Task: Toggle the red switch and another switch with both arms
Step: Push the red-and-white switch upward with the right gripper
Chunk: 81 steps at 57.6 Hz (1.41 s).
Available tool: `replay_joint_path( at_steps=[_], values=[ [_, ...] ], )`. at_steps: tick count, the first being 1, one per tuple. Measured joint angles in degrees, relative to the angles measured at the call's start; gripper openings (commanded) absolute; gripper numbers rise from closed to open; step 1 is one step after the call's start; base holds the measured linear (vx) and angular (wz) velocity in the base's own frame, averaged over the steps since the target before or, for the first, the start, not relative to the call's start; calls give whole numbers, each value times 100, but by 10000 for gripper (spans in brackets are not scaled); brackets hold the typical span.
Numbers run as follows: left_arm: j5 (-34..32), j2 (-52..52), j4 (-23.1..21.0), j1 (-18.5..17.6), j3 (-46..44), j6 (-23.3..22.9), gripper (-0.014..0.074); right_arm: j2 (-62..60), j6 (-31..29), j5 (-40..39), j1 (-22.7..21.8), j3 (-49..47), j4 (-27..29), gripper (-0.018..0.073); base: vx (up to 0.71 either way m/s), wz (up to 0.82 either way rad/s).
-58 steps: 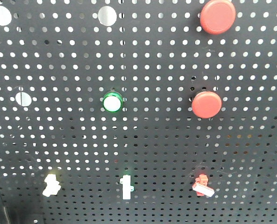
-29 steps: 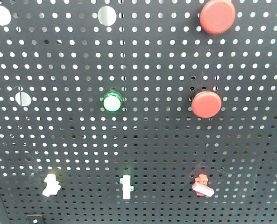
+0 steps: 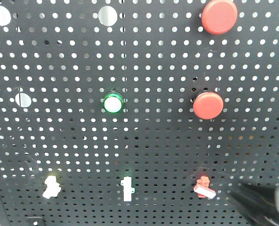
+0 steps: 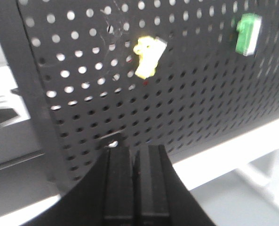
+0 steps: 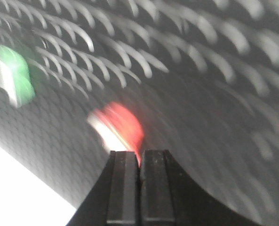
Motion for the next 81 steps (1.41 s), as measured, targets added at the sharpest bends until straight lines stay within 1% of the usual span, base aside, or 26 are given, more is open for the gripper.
replay_joint_path(
  at_steps=[4, 7, 11, 17, 34, 43, 48, 52, 62, 72, 81],
  values=[
    [108, 0, 51, 0, 0, 0, 3, 175, -526, -564, 367, -85, 611, -1, 0, 0],
    [129, 0, 65, 0, 0, 0, 3, 327, -899, -803, 635, -153, 1003, -1, 0, 0],
    [135, 0, 71, 0, 0, 0, 3, 510, -1196, -921, 876, -230, 1270, -1, 0, 0],
    [147, 0, 71, 0, 0, 0, 3, 780, -1374, -934, 1064, -339, 1456, -1, 0, 0],
    [153, 0, 83, 0, 0, 0, 3, 1153, -1414, -1003, 1080, -538, 1615, -1, 0, 0],
    [153, 0, 88, 0, 0, 0, 3, 1271, -1348, -962, 1086, -525, 1855, -1, 0, 0],
    [153, 0, 88, 0, 0, 0, 3, 1349, -1325, -810, 1087, -403, 2035, -1, 0, 0],
    [153, 0, 94, 0, 0, 0, 3, 1396, -1314, -700, 1092, -253, 2083, -1, 0, 0],
    [153, 0, 169, 0, 0, 0, 3, 1420, -1310, -721, 1092, 145, 2139, -1, 0, 0],
    [153, 0, 192, 0, 0, 0, 3, 1124, -1310, -771, 1092, 184, 2139, -1, 0, 0],
    [153, 0, 199, 0, 0, 0, 3, 387, -1310, -1311, 1092, 247, 2185, -1, 0, 0]
  ],
)
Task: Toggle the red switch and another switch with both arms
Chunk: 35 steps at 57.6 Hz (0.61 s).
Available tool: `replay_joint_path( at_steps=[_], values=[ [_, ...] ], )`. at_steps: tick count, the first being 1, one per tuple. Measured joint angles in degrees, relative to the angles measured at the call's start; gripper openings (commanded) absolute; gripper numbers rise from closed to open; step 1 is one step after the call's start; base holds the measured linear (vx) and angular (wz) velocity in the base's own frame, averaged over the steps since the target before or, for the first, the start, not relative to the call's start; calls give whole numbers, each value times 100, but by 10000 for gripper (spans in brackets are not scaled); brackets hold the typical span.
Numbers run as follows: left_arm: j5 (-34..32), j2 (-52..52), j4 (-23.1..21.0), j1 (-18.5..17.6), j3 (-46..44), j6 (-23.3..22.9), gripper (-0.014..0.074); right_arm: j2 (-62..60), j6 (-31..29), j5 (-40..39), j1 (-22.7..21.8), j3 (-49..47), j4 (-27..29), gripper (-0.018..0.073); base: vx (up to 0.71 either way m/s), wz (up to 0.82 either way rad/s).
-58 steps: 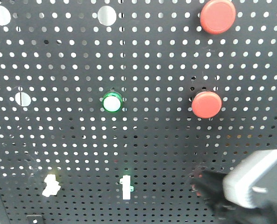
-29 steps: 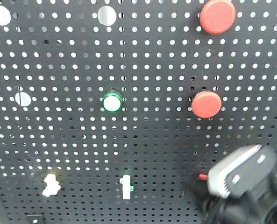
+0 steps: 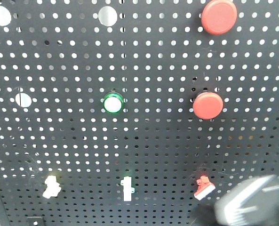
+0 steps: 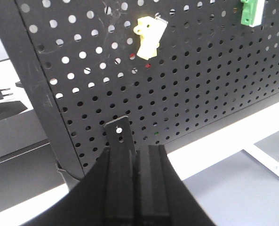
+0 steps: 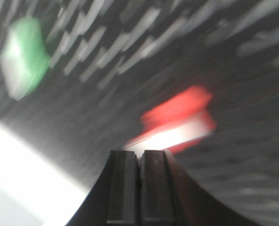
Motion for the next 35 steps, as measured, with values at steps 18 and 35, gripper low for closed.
replay_joint_path(
  at_steps=[18, 35],
  values=[
    [36, 0, -42, 0, 0, -26, 3, -2692, -563, -1192, 0, 1288, 481, -1, 0, 0],
    [109, 0, -140, 0, 0, -100, 3, -4106, -1249, -1747, 0, 1934, 1105, -1, 0, 0]
  ],
)
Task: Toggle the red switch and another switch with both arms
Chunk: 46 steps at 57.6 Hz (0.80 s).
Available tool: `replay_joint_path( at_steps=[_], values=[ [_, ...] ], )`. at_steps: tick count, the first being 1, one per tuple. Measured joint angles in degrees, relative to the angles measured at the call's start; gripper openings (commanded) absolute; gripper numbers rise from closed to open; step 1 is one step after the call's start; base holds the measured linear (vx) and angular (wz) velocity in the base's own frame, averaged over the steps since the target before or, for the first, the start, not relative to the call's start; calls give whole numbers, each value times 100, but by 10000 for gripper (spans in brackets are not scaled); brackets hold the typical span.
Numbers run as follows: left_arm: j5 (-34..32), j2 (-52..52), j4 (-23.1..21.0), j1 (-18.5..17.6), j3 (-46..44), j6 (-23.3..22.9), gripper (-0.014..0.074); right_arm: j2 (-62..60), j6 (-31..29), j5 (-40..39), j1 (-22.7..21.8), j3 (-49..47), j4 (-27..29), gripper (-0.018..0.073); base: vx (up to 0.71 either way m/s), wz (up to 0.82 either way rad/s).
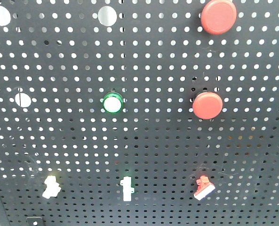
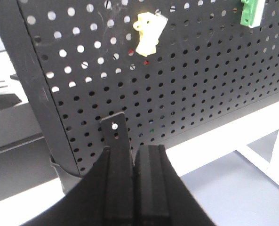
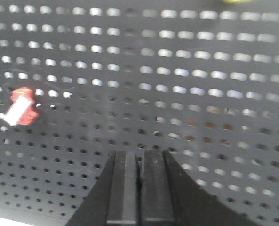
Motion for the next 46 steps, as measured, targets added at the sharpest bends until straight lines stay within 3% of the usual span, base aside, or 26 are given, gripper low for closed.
replay_joint_path(
  at_steps=[34, 39, 46],
  values=[
    [-183, -64, 133, 40, 210, 21, 3, -55, -13, -15, 0, 20, 125, -1, 0, 0],
    [-508, -356, 218, 323, 567, 59, 3, -55, -13, -15, 0, 20, 130, -1, 0, 0],
    [-996, -1064, 6, 850, 1203, 69, 3, -55, -13, -15, 0, 25, 130, -1, 0, 0]
  ],
)
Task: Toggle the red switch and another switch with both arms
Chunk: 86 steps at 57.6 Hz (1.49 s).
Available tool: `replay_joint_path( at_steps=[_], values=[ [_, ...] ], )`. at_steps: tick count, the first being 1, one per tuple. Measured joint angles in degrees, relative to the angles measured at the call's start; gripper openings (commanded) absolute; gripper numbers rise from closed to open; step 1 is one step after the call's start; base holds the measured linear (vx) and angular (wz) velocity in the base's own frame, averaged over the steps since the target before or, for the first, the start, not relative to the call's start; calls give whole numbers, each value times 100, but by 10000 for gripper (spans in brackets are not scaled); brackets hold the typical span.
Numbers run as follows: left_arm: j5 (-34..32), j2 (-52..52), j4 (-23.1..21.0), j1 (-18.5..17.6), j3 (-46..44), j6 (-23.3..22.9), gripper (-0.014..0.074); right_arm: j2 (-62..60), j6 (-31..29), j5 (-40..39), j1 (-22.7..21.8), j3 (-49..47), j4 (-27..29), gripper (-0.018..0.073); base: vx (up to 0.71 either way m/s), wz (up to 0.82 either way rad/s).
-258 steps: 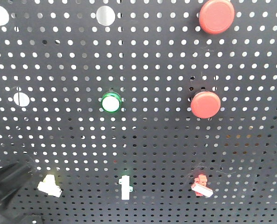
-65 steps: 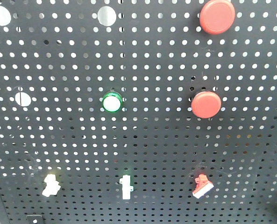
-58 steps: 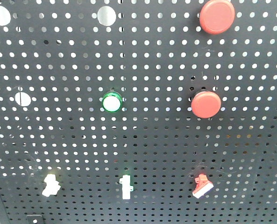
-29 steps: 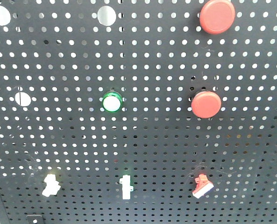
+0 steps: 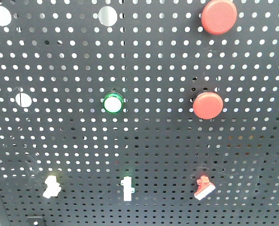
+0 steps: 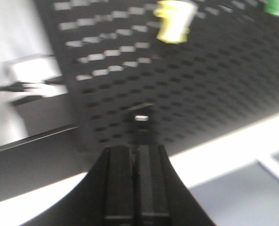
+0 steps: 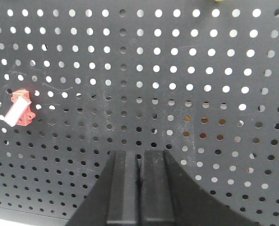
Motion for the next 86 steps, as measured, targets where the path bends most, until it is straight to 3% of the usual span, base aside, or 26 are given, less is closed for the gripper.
replay_joint_path(
  at_steps=[6, 13, 28, 72, 78, 86],
  values=[
    [-175, -648, -96, 344, 456, -7, 3, 0, 0, 0, 0, 0, 0, -1, 0, 0],
    [-110, -852, -113, 487, 512, -73, 3, 0, -4, -7, 0, 0, 0, -1, 0, 0],
    [194, -857, -113, 514, 512, -101, 3, 0, -4, -26, 0, 6, 12, -1, 0, 0],
    [198, -857, -113, 514, 512, -114, 3, 0, 10, -68, 0, 6, -17, -1, 0, 0],
    [198, -857, -113, 514, 512, -114, 3, 63, 492, -19, -20, 6, -506, -1, 0, 0],
    [200, -857, -113, 514, 512, -114, 3, 551, 2161, 453, -247, 6, -2514, -1, 0, 0]
  ],
)
